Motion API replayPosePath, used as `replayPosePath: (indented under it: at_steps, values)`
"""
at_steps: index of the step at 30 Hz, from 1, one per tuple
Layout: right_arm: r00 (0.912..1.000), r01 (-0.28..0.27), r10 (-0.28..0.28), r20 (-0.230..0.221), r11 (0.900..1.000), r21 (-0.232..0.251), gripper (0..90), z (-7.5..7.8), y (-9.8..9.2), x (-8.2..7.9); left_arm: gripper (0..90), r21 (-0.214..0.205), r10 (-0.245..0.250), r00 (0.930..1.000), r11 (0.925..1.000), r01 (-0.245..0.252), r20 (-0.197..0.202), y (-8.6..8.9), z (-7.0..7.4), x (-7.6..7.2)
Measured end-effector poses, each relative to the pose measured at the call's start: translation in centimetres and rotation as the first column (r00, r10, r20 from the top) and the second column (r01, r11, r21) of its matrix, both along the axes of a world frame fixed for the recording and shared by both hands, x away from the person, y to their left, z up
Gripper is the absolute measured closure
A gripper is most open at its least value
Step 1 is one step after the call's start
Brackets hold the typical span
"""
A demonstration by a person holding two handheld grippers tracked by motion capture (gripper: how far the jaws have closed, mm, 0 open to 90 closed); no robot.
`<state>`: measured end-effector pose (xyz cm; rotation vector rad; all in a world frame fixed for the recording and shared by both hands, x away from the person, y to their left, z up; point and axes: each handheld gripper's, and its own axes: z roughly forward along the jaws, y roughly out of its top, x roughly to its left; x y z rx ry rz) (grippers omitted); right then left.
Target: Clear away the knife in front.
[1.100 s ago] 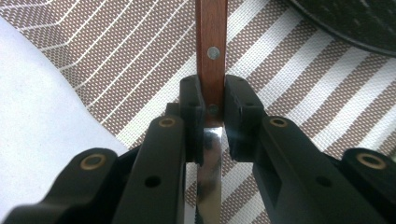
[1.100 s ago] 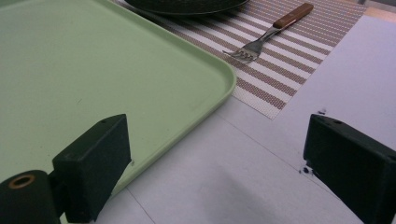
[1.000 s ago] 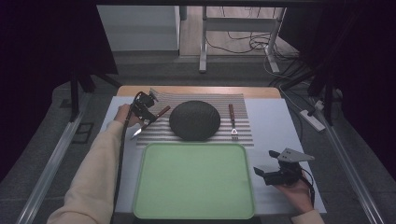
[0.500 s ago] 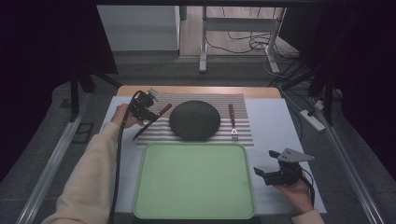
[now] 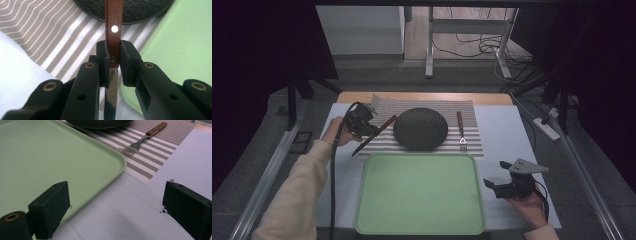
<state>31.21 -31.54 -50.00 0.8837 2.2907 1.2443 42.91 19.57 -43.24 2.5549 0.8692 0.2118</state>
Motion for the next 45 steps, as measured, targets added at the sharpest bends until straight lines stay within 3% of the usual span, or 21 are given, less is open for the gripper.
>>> replayPosePath:
  at_steps: [8, 10, 15, 19, 27, 36, 37, 39, 41, 42, 43, 44, 45]
  values:
    - [1.0000, 0.000, 0.000, 0.000, 1.0000, 0.003, 7.5, 0.0, 0.0, 0.0, 77.8, 0.001, -0.060, 0.9982, 0.9982, 0.060, 0.005, -1.8, 0.5, -3.1]
    - [1.0000, 0.000, 0.000, 0.000, 1.0000, 0.004, 7.5, 0.0, 0.0, 0.0, 77.8, 0.004, -0.084, 0.9965, 0.9965, 0.084, -0.001, -2.8, 0.2, -4.3]
    - [1.0000, 0.002, -0.002, 0.000, 1.0000, 0.007, 7.5, 0.0, 0.0, 0.1, 77.8, 0.003, -0.118, 0.9930, 0.9930, 0.118, -0.010, -4.1, -0.3, -5.8]
    - [1.0000, -0.002, 0.002, -0.003, 1.0000, 0.008, 7.5, 0.0, 0.1, 0.1, 77.8, 0.004, -0.168, 0.9852, 0.9857, 0.168, -0.034, -6.0, -1.6, -7.3]
    - [1.0000, -0.004, 0.004, -0.005, 1.0000, 0.008, 7.5, 0.0, 0.1, 0.1, 77.7, 0.009, -0.240, 0.9664, 0.9704, 0.241, -0.093, -8.8, -4.7, -8.9]
    - [1.0000, -0.003, 0.003, -0.004, 1.0000, 0.003, 7.5, 0.0, 0.0, 0.1, 77.7, 0.030, -0.282, 0.9476, 0.9567, 0.289, -0.150, -10.3, -6.7, -10.6]
    - [1.0000, 0.002, -0.002, 0.000, 1.0000, 0.004, 7.5, 0.0, 0.1, 0.0, 77.6, 0.032, -0.285, 0.9468, 0.9556, 0.293, -0.149, -10.4, -6.8, -10.8]
    - [1.0000, 0.002, -0.002, 0.000, 1.0000, 0.004, 7.4, 0.0, 0.1, 0.0, 76.4, 0.016, -0.277, 0.9527, 0.9595, 0.281, -0.124, -10.5, -6.7, -11.0]
    - [1.0000, -0.003, 0.003, -0.005, 1.0000, 0.002, 7.5, 0.0, 0.0, 0.1, 66.5, -0.014, -0.290, 0.9513, 0.9570, 0.290, -0.105, -10.7, -6.3, -10.8]
    - [1.0000, -0.002, 0.002, -0.005, 1.0000, 0.002, 7.5, 0.0, 0.0, 0.1, 66.7, -0.028, -0.295, 0.9515, 0.9555, 0.294, -0.088, -10.9, -6.0, -10.8]
    - [1.0000, -0.002, 0.002, -0.004, 1.0000, 0.002, 7.5, 0.0, 0.1, 0.1, 69.4, -0.028, -0.295, 0.9515, 0.9555, 0.294, -0.088, -10.9, -6.0, -10.8]
    - [1.0000, -0.002, 0.002, -0.003, 1.0000, 0.004, 7.5, 0.0, 0.1, 0.1, 74.7, -0.059, -0.317, 0.9465, 0.9476, 0.314, -0.059, -11.6, -5.6, -10.7]
    - [1.0000, -0.001, 0.001, -0.003, 1.0000, 0.003, 7.5, 0.0, 0.1, 0.1, 80.7, -0.059, -0.317, 0.9465, 0.9476, 0.314, -0.059, -11.6, -5.6, -10.7]
